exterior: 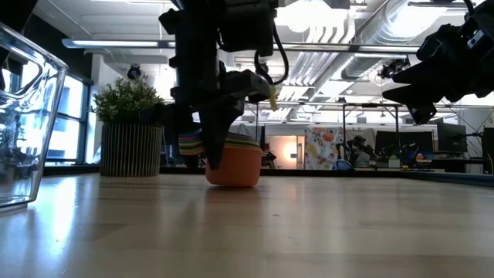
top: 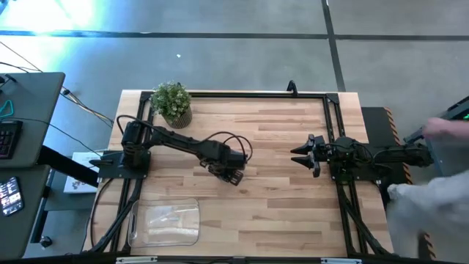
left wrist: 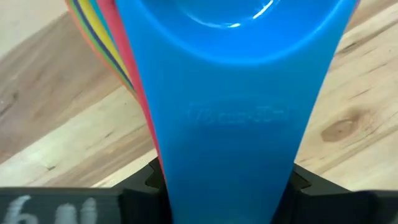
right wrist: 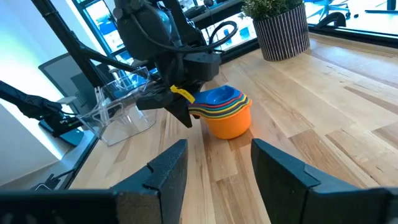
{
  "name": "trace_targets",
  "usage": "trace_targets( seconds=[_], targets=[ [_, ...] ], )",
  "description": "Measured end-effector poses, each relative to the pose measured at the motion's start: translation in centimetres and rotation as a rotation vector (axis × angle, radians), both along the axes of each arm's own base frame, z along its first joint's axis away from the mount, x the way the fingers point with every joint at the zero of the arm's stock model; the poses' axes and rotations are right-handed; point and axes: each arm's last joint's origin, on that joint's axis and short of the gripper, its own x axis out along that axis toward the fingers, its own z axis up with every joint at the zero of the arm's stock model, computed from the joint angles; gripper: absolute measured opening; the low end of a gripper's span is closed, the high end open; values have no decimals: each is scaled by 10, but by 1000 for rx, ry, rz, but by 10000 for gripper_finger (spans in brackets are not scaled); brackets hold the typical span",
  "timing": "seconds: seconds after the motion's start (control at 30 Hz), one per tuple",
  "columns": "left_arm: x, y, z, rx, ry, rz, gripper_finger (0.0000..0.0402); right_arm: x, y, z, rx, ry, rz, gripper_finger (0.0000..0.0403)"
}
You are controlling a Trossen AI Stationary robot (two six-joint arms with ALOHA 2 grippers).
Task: Nest measuring cups in basket
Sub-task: Put the stacked measuring cups into the transparent bin
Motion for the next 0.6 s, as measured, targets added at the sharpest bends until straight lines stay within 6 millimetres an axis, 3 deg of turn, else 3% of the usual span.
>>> trace_targets(
  seconds=[0.13,0.6],
  targets=[
    [0,3,0,-14,0,-6,125,0,0,0,0,0,-1,169],
    [0,1,0,6,-2,-7,124,0,0,0,0,0,0,169]
  ],
)
